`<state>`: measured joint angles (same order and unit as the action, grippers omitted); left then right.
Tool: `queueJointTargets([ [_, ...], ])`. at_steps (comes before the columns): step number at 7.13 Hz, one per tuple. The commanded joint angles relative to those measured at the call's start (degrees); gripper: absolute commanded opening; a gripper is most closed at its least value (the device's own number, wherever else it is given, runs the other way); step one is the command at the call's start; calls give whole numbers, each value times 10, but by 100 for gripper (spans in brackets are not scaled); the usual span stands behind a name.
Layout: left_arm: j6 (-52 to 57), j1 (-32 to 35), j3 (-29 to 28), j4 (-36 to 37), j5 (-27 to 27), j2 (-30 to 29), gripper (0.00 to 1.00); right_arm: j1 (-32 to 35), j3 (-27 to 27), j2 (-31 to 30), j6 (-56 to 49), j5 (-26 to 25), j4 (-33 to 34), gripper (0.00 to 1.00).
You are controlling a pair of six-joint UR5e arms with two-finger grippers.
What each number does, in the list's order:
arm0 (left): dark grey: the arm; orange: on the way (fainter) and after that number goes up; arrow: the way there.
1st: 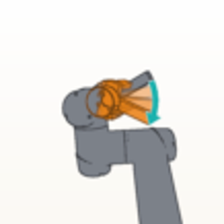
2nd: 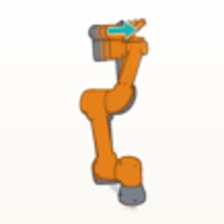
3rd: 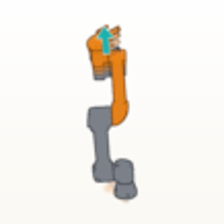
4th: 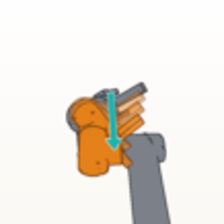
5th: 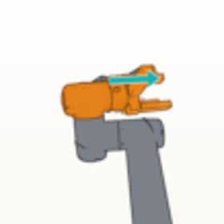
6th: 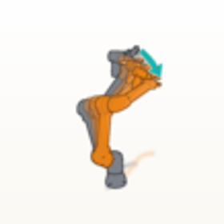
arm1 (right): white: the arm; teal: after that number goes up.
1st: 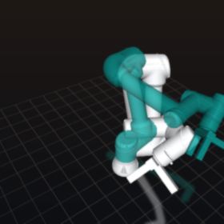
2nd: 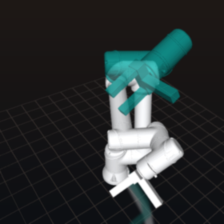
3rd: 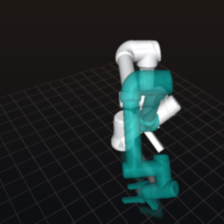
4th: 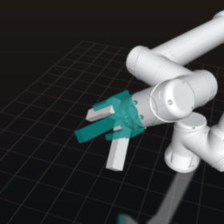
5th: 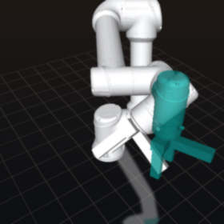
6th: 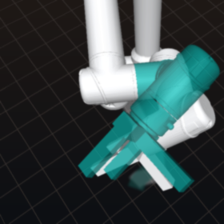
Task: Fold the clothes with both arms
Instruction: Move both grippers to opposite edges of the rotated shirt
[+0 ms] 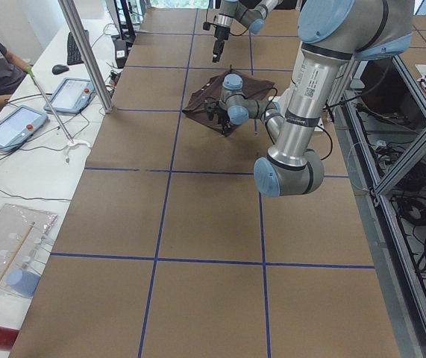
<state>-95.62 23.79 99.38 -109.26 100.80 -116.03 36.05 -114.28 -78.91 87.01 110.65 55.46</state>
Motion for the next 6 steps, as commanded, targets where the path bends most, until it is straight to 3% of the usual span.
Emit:
queueJointTargets([
  [1, -1, -11, 0, 2, -2, 2, 7, 3, -1, 0, 0, 0, 0, 100],
  [2, -1, -11, 4, 2, -1, 4, 0, 4, 0, 0, 0, 0, 0, 100],
  [6, 8, 23, 43, 78, 25, -4, 0, 16, -2, -7, 0, 9, -1, 100],
])
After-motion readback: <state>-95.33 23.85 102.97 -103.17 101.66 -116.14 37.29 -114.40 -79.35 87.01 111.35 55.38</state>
